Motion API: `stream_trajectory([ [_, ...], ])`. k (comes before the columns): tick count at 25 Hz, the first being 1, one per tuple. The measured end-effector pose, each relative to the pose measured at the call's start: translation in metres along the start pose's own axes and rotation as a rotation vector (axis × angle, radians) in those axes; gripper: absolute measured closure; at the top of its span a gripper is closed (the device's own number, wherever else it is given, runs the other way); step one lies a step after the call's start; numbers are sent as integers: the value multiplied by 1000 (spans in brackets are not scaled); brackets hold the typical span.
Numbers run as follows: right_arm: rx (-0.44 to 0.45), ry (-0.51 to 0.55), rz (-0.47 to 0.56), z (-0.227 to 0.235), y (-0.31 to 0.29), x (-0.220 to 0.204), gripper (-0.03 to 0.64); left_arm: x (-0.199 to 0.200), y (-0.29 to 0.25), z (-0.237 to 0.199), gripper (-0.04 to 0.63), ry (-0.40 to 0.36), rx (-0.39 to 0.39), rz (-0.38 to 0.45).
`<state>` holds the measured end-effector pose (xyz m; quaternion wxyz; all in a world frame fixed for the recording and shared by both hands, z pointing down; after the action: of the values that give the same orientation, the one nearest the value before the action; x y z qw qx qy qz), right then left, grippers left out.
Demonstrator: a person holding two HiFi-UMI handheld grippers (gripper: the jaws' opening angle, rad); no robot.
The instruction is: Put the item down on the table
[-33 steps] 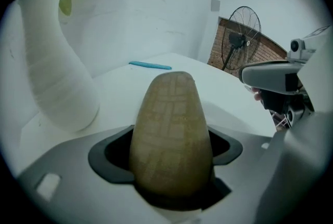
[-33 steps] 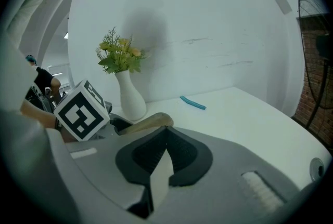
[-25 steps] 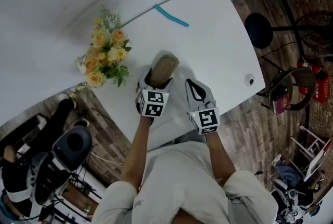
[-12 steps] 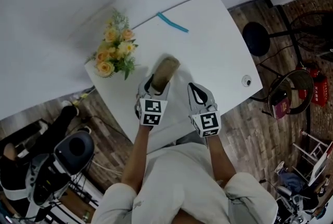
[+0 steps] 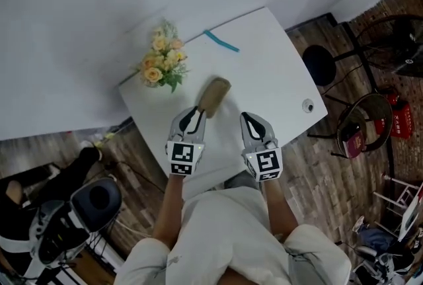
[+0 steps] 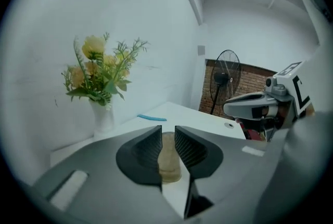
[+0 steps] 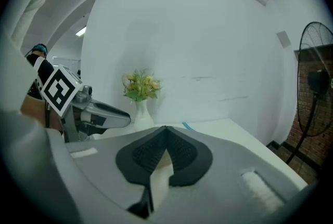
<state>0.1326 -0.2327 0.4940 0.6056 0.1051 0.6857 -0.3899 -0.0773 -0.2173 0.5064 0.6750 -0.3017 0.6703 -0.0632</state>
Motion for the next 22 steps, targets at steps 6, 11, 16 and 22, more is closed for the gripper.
stream_trajectory([
  [6,-27,12,10,-14,12,9,614,-5,28,-6,583,-3,-14,60],
  [11,-49,-1,9,-20,23,5,615,-13,38,0,583,-3,-29,55],
  [16,-55,-9,18,-17,31,0,614,-12,41,7,583,-17,-32,62],
  [22,-47,-11,14,-10,36,-6,614,-18,37,15,583,-16,-25,51],
])
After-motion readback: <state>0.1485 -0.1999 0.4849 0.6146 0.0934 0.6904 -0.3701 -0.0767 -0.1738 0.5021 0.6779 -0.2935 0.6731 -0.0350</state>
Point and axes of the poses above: the fingertips, and each gripper's own axes: y backward along the fingers, z to its right, x out of its top, the point moved 9 cm from there along y, backward along the fingers, and after that the axes turned 4 degrees about -z, right-handed, at the moved point
